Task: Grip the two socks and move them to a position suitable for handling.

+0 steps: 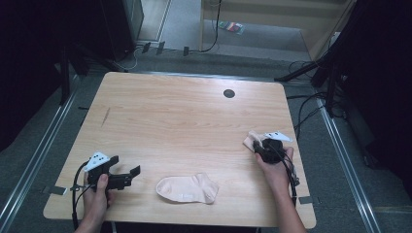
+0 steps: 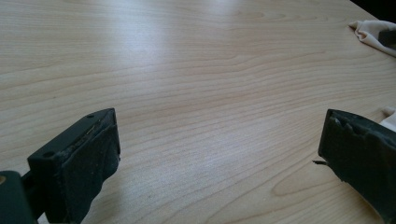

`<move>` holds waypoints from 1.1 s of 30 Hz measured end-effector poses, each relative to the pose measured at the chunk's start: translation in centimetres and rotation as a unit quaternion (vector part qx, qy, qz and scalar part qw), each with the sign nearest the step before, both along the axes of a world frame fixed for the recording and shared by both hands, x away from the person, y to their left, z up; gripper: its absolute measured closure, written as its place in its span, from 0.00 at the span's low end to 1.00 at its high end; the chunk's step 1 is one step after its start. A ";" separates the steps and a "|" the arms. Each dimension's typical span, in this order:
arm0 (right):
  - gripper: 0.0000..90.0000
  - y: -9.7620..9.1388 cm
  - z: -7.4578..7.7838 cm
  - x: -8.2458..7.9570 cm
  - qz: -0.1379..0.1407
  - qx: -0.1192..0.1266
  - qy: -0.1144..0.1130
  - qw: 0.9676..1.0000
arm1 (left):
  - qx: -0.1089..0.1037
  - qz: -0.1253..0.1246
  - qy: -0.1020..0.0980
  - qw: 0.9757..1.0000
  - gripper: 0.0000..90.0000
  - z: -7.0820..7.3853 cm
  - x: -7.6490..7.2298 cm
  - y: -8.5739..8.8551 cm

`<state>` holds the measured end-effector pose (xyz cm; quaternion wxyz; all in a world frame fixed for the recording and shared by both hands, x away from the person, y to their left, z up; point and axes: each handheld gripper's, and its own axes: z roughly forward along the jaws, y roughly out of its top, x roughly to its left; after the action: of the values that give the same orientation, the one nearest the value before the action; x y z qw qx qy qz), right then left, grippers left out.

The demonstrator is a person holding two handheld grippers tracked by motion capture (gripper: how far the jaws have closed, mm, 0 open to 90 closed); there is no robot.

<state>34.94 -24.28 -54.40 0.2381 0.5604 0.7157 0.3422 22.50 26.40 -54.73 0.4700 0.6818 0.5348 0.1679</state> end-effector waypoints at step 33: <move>0.93 12.0 5.8 -4.1 0.077 0.078 -0.041 0.993 | 0.003 -0.005 0.000 1.000 0.00 -0.1 0.0 -0.1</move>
<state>30.83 -12.30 -48.55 0.1952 0.5060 0.7175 0.4372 22.48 26.25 -54.79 0.4688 0.6862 0.5305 0.1671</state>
